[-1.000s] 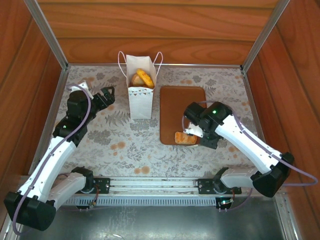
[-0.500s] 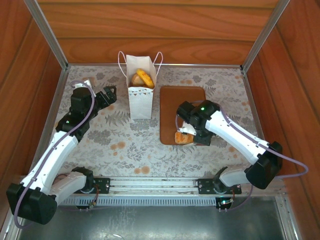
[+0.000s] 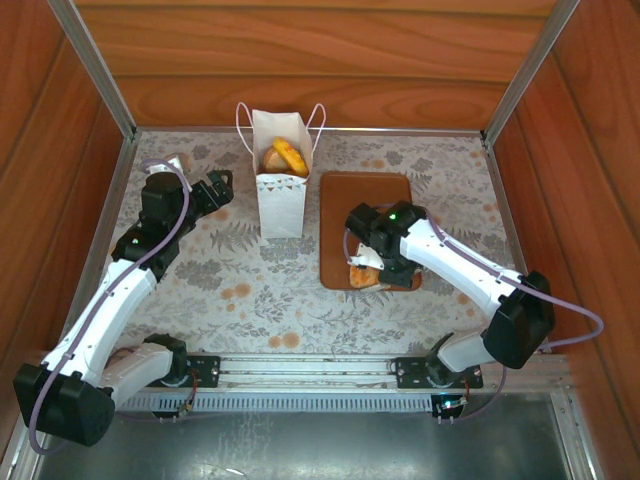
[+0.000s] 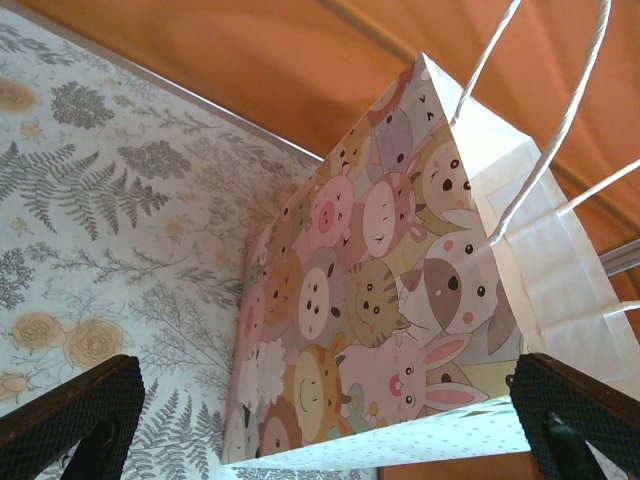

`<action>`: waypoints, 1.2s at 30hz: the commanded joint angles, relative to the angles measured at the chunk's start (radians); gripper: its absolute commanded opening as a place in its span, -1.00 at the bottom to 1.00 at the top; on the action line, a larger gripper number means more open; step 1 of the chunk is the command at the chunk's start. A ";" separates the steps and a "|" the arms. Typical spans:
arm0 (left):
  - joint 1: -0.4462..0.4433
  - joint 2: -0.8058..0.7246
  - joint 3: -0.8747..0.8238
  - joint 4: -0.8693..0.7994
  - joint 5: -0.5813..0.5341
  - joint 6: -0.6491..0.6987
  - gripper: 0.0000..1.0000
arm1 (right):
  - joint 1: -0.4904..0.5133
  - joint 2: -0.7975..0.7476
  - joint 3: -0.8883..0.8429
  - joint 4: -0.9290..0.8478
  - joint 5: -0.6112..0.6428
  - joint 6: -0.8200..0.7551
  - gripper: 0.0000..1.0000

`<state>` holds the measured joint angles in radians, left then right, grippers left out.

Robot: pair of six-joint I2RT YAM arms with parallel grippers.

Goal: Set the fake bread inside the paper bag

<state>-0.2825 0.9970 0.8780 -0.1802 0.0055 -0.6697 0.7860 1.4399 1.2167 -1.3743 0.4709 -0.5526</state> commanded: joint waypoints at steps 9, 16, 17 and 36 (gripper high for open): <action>0.006 -0.014 0.026 -0.019 0.008 0.012 1.00 | 0.002 -0.033 -0.002 -0.032 0.011 0.003 -0.12; 0.006 -0.022 0.026 -0.024 0.007 0.009 1.00 | 0.002 -0.054 0.009 -0.067 -0.003 0.022 -0.16; 0.006 -0.024 0.026 -0.025 0.007 0.009 1.00 | 0.002 -0.059 0.010 -0.071 -0.009 0.024 -0.16; 0.007 -0.032 0.031 -0.032 0.012 0.001 1.00 | 0.005 -0.109 0.059 -0.108 -0.069 0.084 -0.24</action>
<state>-0.2817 0.9813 0.8780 -0.2031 0.0055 -0.6701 0.7860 1.3548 1.2255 -1.4658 0.4160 -0.4953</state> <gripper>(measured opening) 0.999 0.396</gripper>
